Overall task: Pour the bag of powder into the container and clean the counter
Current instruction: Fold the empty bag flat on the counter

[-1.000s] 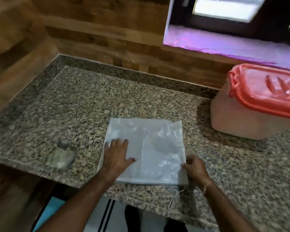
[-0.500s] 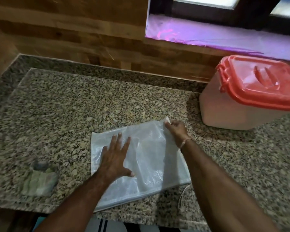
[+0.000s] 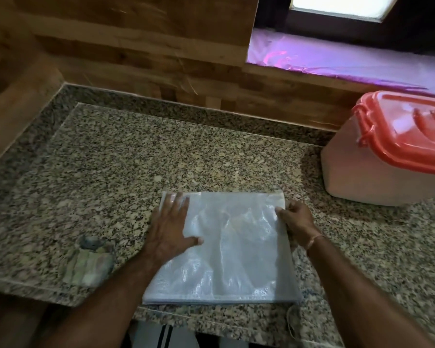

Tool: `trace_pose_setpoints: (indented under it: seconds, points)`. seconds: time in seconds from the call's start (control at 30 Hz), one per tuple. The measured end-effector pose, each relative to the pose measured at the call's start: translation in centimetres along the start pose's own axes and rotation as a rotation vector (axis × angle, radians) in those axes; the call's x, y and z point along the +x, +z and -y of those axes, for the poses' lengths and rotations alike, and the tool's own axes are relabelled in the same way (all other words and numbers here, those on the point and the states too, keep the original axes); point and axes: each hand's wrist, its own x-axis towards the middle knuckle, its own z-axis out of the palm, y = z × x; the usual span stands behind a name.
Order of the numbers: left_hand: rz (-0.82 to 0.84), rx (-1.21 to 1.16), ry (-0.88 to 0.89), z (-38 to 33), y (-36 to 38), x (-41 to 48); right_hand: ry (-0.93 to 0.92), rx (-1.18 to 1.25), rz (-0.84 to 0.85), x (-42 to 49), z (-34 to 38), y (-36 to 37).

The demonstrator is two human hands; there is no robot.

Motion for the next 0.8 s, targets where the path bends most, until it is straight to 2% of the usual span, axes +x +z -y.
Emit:
trace_pose_setpoints:
  seconds: [0.07,0.13,0.2,0.27,0.3,0.4,0.47,0.53,0.63,0.73,0.8]
  points:
    - [0.041,-0.030,-0.041,0.9,-0.3,0.1,-0.014,-0.058,-0.067,0.0,-0.7,-0.3]
    - [0.075,0.061,-0.040,1.1,-0.9,0.3,-0.023,-0.050,-0.108,0.0,-0.6,-0.3]
    - [0.073,0.222,-0.052,0.1,-1.7,0.7,-0.042,-0.012,-0.065,-0.9,-0.5,-0.6]
    - [0.053,0.324,-0.082,-1.1,-2.6,1.3,-0.032,-0.012,0.053,-2.5,-0.8,-1.3]
    - [0.040,0.318,-0.055,-1.7,-2.7,1.6,-0.026,-0.033,0.104,-3.7,-1.3,-2.1]
    - [-0.015,0.210,0.211,-1.9,-1.5,2.9,0.002,-0.052,0.237,-6.8,-2.8,-3.3]
    - [0.045,0.061,0.296,-2.3,-0.9,3.7,-0.036,-0.035,0.241,-7.7,-2.2,-3.2]
    - [0.070,-0.046,0.213,-3.6,-1.2,4.6,-0.088,0.043,0.168,-7.0,-1.0,-3.4]
    - [0.000,-0.095,0.044,-5.6,-2.0,5.3,-0.067,0.167,0.104,-6.1,0.0,-4.8]
    - [-0.055,-0.330,-0.107,-5.4,-1.8,5.3,0.095,0.119,0.098,-7.3,-3.3,-5.4]
    - [-0.061,-0.436,-0.191,-4.6,-1.2,5.1,0.260,0.274,0.114,-8.9,-5.7,-4.8]
